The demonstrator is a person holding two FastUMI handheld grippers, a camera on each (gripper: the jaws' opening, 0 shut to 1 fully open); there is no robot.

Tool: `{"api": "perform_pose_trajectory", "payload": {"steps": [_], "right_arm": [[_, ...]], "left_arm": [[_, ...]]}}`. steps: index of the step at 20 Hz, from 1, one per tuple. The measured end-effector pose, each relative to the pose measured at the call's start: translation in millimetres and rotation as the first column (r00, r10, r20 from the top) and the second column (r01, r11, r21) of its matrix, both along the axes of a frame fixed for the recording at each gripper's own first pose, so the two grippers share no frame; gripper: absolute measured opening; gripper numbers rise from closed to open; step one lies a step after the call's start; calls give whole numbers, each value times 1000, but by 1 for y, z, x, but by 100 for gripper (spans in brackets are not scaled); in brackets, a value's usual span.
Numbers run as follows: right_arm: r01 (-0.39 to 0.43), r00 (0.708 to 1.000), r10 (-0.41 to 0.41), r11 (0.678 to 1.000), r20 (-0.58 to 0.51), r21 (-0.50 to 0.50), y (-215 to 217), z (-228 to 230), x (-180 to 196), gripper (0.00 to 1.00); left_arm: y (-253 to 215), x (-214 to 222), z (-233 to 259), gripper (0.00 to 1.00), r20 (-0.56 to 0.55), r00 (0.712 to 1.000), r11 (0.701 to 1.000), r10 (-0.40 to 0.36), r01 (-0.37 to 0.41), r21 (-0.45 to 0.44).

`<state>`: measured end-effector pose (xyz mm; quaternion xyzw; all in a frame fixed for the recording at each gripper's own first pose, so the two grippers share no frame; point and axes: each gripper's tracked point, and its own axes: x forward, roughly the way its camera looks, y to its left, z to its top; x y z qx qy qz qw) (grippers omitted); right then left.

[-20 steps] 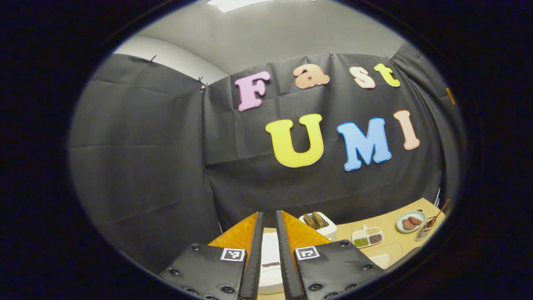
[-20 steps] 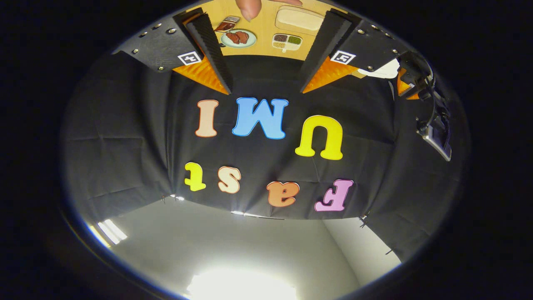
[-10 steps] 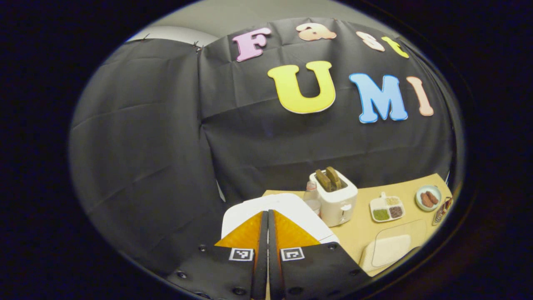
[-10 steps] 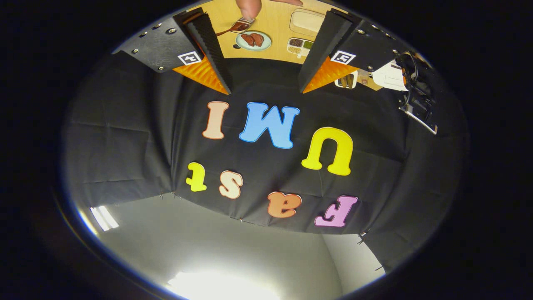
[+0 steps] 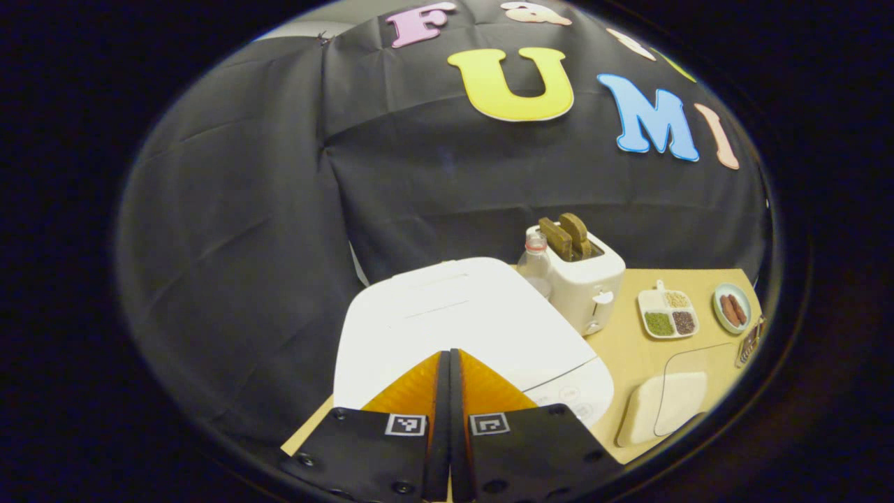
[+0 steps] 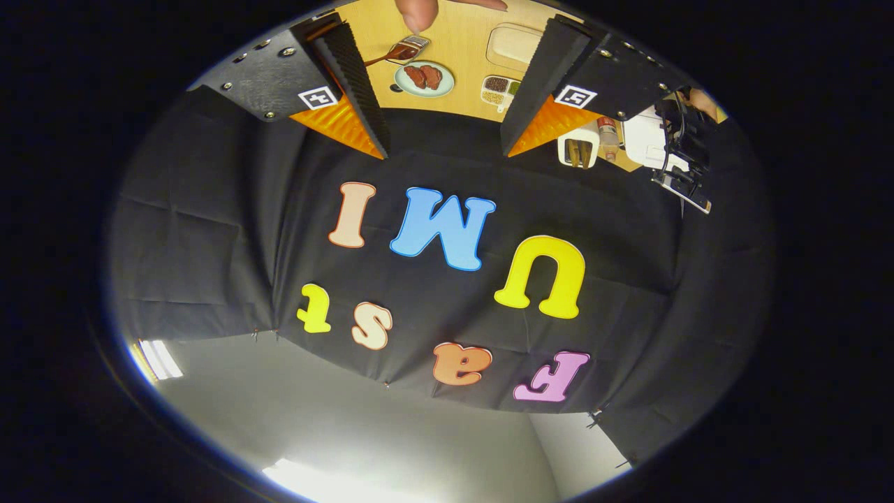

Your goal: Close the left gripper, press the button to open the rice cooker; take a wooden spoon from the chopstick holder with the right hand, scoop a spoonful of rice and pour it into the rice cooker, then put the wooden spoon back into the chopstick holder.

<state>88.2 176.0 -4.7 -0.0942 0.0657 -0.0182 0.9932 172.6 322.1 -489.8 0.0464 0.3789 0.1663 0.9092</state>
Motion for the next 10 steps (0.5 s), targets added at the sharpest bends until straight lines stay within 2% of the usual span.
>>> {"api": "perform_pose_trajectory", "payload": {"steps": [2, 5, 6, 10], "right_arm": [[-4, 1000, 4, 1000, -3, 0, 1, -2, 1, 97], [-8, 1000, 8, 1000, -16, 9, 3, -6, 1, 97], [-10, 1000, 10, 1000, -18, 16, 3, -7, 0, 97], [-8, 1000, 8, 1000, -4, 21, -1, -3, -4, 97]], "left_arm": [[-1, -4, -9, 9, -26, 1000, 1000, 13, -14, -18], [1, 0, -6, 10, -12, 1000, 1000, 10, -10, 10], [-1, -3, -11, 9, -39, 999, 1000, 20, -20, -10], [1, 3, 4, 10, 8, 999, 999, 38, -38, -19]]}}
